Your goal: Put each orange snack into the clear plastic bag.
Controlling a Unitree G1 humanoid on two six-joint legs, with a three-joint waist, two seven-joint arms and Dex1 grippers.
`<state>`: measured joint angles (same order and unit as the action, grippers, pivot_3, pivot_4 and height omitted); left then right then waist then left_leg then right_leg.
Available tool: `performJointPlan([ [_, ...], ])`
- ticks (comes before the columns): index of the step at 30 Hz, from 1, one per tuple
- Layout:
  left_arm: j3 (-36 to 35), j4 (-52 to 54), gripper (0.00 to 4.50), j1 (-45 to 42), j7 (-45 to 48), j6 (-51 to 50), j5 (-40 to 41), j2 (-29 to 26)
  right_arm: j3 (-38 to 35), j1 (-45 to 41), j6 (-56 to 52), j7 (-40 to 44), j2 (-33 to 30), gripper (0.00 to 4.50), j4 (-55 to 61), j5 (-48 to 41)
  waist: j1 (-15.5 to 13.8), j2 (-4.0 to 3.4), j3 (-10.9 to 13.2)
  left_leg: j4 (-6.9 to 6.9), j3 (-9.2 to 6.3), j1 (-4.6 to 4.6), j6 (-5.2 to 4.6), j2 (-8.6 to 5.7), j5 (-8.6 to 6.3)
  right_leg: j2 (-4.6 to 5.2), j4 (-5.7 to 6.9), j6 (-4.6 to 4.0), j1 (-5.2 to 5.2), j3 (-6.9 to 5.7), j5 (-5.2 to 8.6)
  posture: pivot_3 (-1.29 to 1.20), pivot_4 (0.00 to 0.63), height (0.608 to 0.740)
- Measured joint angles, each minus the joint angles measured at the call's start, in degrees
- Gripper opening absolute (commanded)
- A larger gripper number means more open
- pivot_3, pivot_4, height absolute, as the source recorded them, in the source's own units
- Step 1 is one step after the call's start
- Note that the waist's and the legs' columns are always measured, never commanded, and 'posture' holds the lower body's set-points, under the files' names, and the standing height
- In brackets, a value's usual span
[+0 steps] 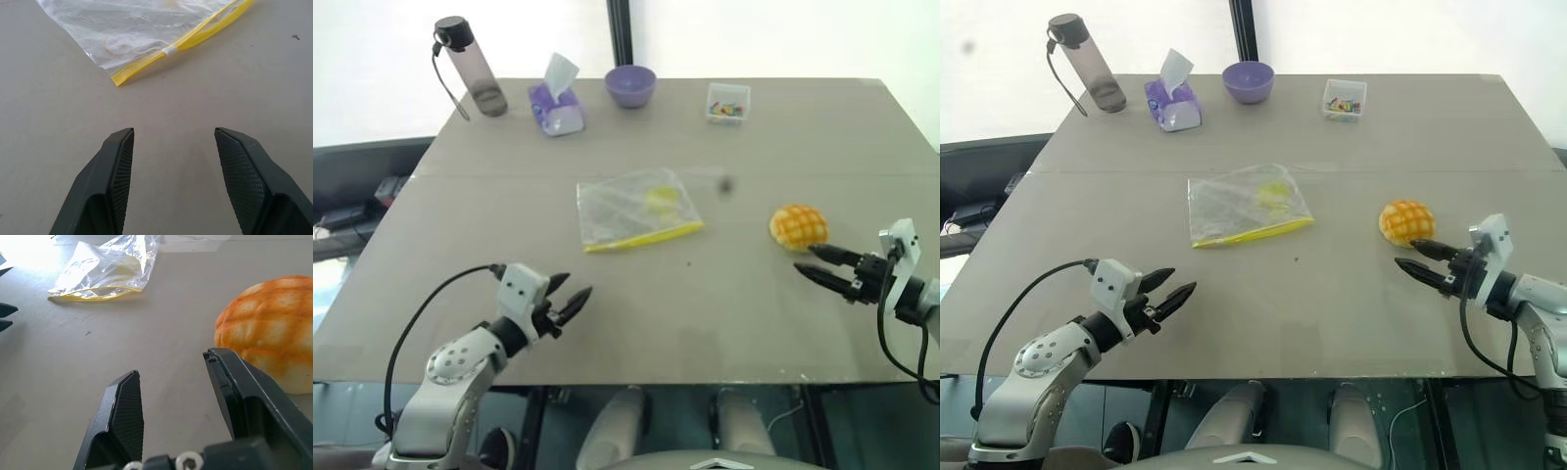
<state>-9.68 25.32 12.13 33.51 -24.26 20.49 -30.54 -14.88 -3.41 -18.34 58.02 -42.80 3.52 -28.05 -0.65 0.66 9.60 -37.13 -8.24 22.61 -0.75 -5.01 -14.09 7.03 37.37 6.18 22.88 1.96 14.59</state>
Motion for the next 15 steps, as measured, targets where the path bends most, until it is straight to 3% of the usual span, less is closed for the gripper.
performJointPlan([
  [15, -1.1, -0.1, 2.75, -0.9, 1.8, -0.4, 3.4, 0.3, 0.0, 0.8, 1.3, 1.4, 0.0, 2.40, -1.2, 0.7, 0.0, 0.00, 0.0, 0.00, 0.01, 0.00, 0.00, 0.00, 0.00, 0.00, -0.01, 0.00, 0.00, 0.00, 0.00, 0.00, 0.150, 0.740],
])
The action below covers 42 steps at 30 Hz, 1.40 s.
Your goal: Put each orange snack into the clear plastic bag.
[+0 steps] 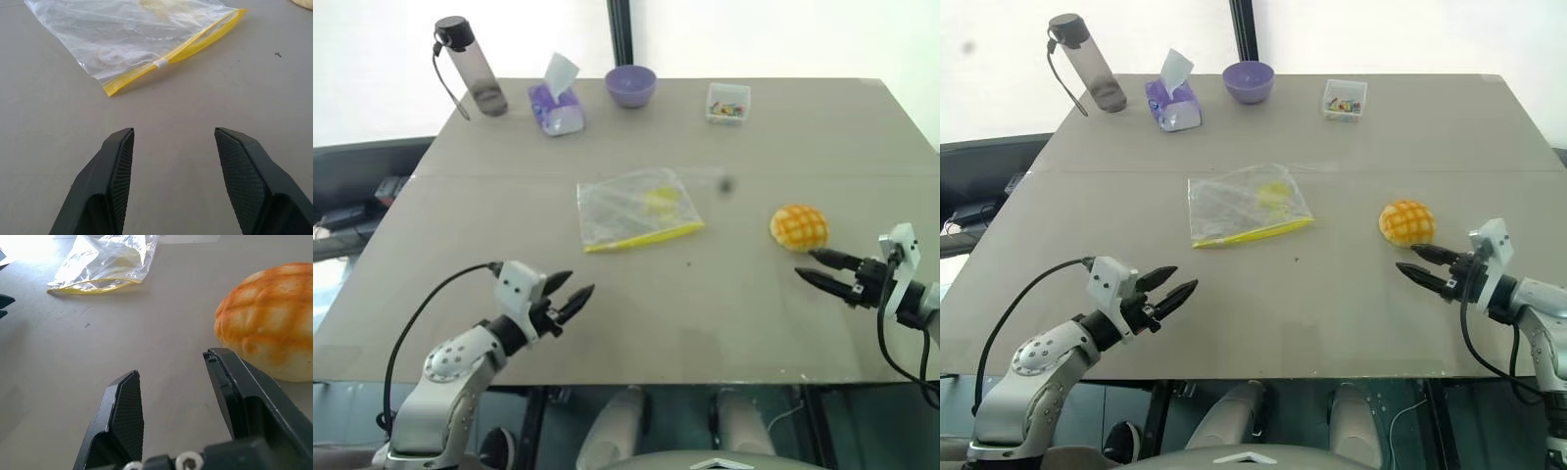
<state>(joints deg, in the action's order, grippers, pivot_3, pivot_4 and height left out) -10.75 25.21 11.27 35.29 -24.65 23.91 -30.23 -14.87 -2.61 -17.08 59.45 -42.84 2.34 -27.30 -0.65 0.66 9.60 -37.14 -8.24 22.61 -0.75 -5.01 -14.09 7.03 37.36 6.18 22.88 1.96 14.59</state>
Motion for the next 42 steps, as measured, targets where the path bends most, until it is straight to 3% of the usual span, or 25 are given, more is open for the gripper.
performJointPlan([
  [10, 0.1, -2.0, 2.75, -1.8, -0.6, 0.2, -0.2, 0.4, 0.4, -0.2, 0.4, 0.4, 0.0, 2.40, -0.7, 0.3, 0.0, 0.00, 0.0, 0.00, 0.00, 0.00, 0.00, 0.00, 0.00, 0.00, 0.00, 0.00, 0.00, 0.00, 0.00, 0.00, 0.150, 0.740],
  [20, -2.9, -19.2, 2.75, -20.8, -7.7, -5.2, 0.9, 2.5, 3.8, -7.2, -4.3, 1.2, 0.5, 2.40, 3.5, -2.9, 0.0, 0.00, 0.0, -0.05, -0.07, 0.01, 0.02, -0.03, 0.01, -0.03, 0.05, 0.01, 0.00, -0.06, -0.01, 0.00, 0.150, 0.740],
  [23, -4.5, -25.1, 2.80, -27.0, -8.1, -9.5, 4.6, 5.0, 4.8, -9.7, -6.6, 1.0, 0.4, 3.70, 4.3, -3.4, 0.0, 0.03, 0.0, -0.09, -0.14, 0.06, 0.15, -0.05, 0.09, -0.03, 0.05, 0.01, 0.01, -0.13, -0.01, 0.00, 0.150, 0.740],
  [25, -4.6, -28.6, 3.62, -30.5, -8.7, -11.6, 5.8, 6.4, 5.5, -10.3, -7.3, 0.8, 0.7, 4.50, 4.5, -3.5, -0.1, 0.04, 0.0, -0.09, -0.19, 0.12, 0.26, -0.09, 0.15, -0.01, 0.04, 0.01, 0.03, -0.18, -0.01, 0.00, 0.150, 0.740],
  [26, -4.6, -29.4, 3.85, -31.3, -9.1, -12.1, 6.0, 6.9, 5.5, -10.3, -7.3, 0.7, 0.8, 4.50, 4.5, -3.4, -0.1, 0.04, 0.0, -0.09, -0.18, 0.13, 0.27, -0.09, 0.15, 0.01, 0.03, 0.01, 0.03, -0.18, -0.01, 0.00, 0.150, 0.740],
  [27, -4.6, -31.3, 4.35, -33.5, -9.8, -12.5, 6.0, 7.7, 5.5, -10.3, -7.3, 0.4, 1.0, 4.50, 4.5, -3.4, -0.1, 0.04, 0.0, -0.09, -0.20, 0.13, 0.27, -0.15, 0.16, 0.02, 0.05, 0.01, 0.03, -0.19, -0.01, 0.00, 0.150, 0.740],
  [28, -4.5, -32.8, 4.45, -35.2, -10.5, -12.8, 6.0, 8.1, 5.7, -10.4, -7.3, 0.2, 1.3, 4.50, 4.5, -3.3, -0.2, 0.04, 0.0, -0.09, -0.22, 0.13, 0.28, -0.19, 0.16, 0.03, 0.05, 0.01, 0.03, -0.21, -0.01, 0.00, 0.150, 0.740],
  [33, -4.6, -44.7, 4.45, -47.1, -15.2, -15.0, 4.3, 12.4, 7.0, -10.4, -7.4, -0.8, 2.4, 4.50, 5.0, -3.1, -0.3, 0.03, 0.0, -0.17, -0.25, 0.08, 0.28, -0.38, 0.16, 0.10, 0.16, 0.02, -0.06, -0.30, -0.01, 0.00, 0.150, 0.740],
  [38, -4.6, -47.4, 4.45, -50.5, -13.2, -19.1, 5.7, 14.3, 7.6, -10.4, -7.5, -1.4, 2.9, 4.50, 5.8, -2.9, -0.3, -0.03, -0.1, -0.23, -0.32, 0.07, 0.28, -0.47, 0.17, 0.16, 0.22, 0.03, -0.08, -0.30, -0.01, 0.00, 0.150, 0.740],
  [42, -4.8, -47.1, 3.20, -51.0, -11.2, -24.4, 8.9, 16.8, 8.0, -10.4, -7.2, -2.0, 3.4, 4.50, 6.3, -2.4, -0.3, -0.04, -0.1, -0.27, -0.40, 0.08, 0.28, -0.56, 0.17, 0.23, 0.21, 0.04, -0.13, -0.35, 0.00, 0.00, 0.150, 0.740],
])
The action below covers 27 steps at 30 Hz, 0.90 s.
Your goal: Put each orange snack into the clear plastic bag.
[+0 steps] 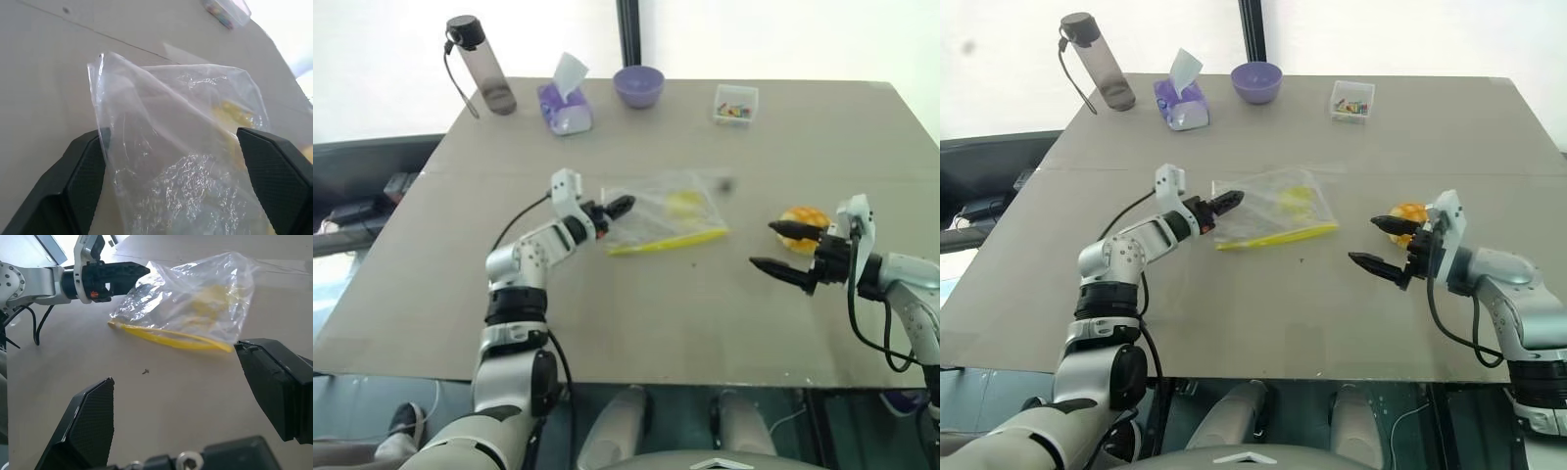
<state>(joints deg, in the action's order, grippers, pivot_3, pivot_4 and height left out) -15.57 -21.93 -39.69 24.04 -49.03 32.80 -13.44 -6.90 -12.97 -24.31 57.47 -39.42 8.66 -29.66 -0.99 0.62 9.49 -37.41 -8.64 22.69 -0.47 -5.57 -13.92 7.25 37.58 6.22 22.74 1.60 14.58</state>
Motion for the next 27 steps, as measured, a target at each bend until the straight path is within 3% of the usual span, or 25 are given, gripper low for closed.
performJointPlan([
  [6, -0.9, -0.1, 0.11, 0.7, -0.9, -4.3, 1.3, 1.9, 0.8, -0.8, 0.7, -0.5, 0.6, 4.50, 0.0, 0.7, 0.2, 0.01, 0.0, 0.00, -0.04, 0.00, 0.01, 0.00, 0.00, -0.01, 0.01, 0.00, 0.01, -0.01, 0.00, 0.00, 0.150, 0.740],
  [11, -3.5, 0.9, 0.11, 0.8, -2.3, -7.2, 3.5, 2.7, 2.8, -2.9, 4.4, -1.7, 2.3, 4.50, -2.1, 4.4, 0.4, 0.00, 0.0, 0.00, -0.01, -0.01, 0.01, 0.02, 0.00, -0.02, 0.03, 0.00, 0.03, 0.01, 0.00, 0.00, 0.150, 0.740],
  [18, -8.0, 6.5, 0.11, 3.1, -5.4, -15.4, 10.1, 5.3, 9.6, -5.5, 20.5, -4.5, 5.4, 4.50, -9.4, 17.7, 0.5, 0.03, 0.0, 0.00, -0.01, 0.03, 0.02, 0.01, 0.01, -0.02, 0.02, 0.00, 0.08, 0.02, 0.00, 0.00, 0.150, 0.740],
  [21, -8.4, 10.5, 0.11, 5.3, -6.9, -18.7, 12.3, 6.7, 14.3, -8.4, 28.3, -7.2, 6.0, 4.50, -16.2, 26.1, 1.1, 0.04, 0.0, -0.01, 0.02, 0.03, 0.04, 0.02, 0.02, -0.02, 0.06, 0.00, 0.11, 0.06, 0.00, 0.00, 0.150, 0.740],
  [27, -8.7, 14.2, 0.11, 6.7, -9.1, -21.8, 14.3, 7.7, 15.4, -13.8, 33.8, -13.5, 8.1, 4.50, -26.0, 32.7, 1.8, 0.04, 0.0, 0.00, 0.04, 0.03, 0.09, 0.06, 0.05, -0.07, 0.09, -0.01, 0.14, 0.10, 0.00, 0.00, 0.150, 0.740],
])
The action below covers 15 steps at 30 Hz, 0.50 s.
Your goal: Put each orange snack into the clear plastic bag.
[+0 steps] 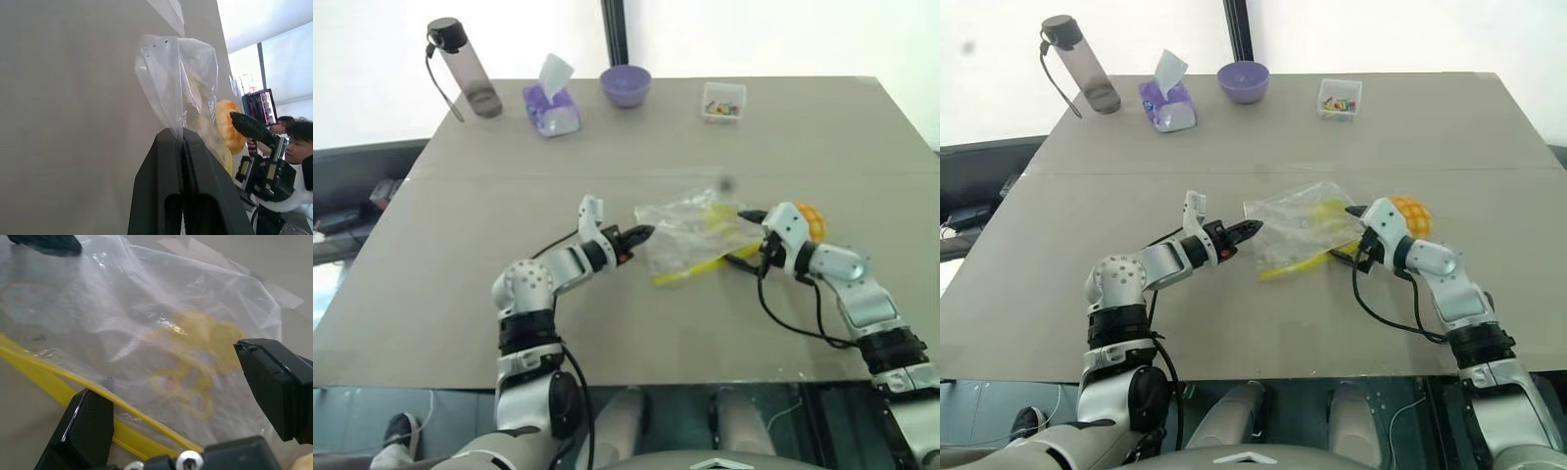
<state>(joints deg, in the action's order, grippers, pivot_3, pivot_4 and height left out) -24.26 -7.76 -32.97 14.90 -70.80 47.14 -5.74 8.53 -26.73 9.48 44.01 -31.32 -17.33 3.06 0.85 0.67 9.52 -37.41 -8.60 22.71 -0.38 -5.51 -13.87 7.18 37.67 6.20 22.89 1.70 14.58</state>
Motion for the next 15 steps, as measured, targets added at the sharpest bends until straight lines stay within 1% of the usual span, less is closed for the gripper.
performJointPlan([
  [5, -0.1, 1.8, 0.11, 0.3, -1.0, -1.1, 1.6, 0.0, -0.1, -2.0, 2.1, -2.0, 0.8, 4.50, -3.8, 1.1, 0.0, 0.01, 0.0, 0.01, 0.01, 0.00, 0.00, 0.02, 0.00, -0.02, -0.01, 0.00, 0.00, 0.02, 0.00, 0.00, 0.150, 0.740],
  [11, 0.9, 2.7, 0.11, 1.6, -1.3, -0.9, 2.3, -0.3, -0.2, -2.3, 2.1, -1.8, 1.4, 4.50, -4.2, 0.4, 0.1, 0.01, 0.0, 0.01, 0.02, 0.00, 0.00, 0.02, 0.00, -0.03, -0.01, -0.01, 0.01, 0.03, 0.00, 0.00, 0.150, 0.740],
  [14, 1.7, 2.7, 0.00, 1.9, -1.3, -0.7, 2.3, -0.5, -0.2, -2.3, 1.9, -1.6, 1.5, 3.67, -4.2, -0.1, 0.1, 0.01, 0.0, 0.01, 0.03, 0.00, 0.00, 0.01, 0.00, -0.03, -0.01, -0.01, 0.01, 0.04, 0.00, 0.00, 0.150, 0.740],
  [15, 1.8, 2.7, 0.00, 1.9, -1.3, -0.5, 2.3, -0.5, -0.2, -2.3, 1.7, -1.4, 1.6, 3.67, -4.2, -0.2, 0.1, 0.01, 0.0, 0.01, 0.03, 0.00, 0.00, 0.02, 0.00, -0.03, -0.01, -0.01, 0.01, 0.04, 0.00, 0.00, 0.150, 0.740],
])
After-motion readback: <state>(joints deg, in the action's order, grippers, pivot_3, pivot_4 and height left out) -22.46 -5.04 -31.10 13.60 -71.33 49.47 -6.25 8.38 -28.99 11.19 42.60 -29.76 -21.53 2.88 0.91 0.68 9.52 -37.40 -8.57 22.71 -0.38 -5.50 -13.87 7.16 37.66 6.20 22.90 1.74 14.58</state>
